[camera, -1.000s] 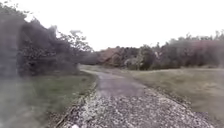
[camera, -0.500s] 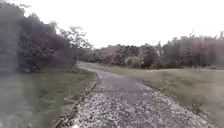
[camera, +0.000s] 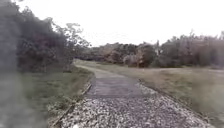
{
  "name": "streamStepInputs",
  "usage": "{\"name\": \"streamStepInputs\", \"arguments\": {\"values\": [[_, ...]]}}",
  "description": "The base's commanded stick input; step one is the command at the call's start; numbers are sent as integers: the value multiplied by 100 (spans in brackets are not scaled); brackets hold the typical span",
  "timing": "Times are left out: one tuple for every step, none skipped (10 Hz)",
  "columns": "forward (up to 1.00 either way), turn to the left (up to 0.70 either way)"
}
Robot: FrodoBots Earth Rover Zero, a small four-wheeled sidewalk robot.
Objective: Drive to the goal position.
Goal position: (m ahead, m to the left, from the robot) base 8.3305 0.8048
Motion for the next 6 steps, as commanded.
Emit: {"name": "streamStepInputs", "arguments": {"values": [[85,0],[85,0],[85,0],[85,0],[85,0],[85,0]]}}
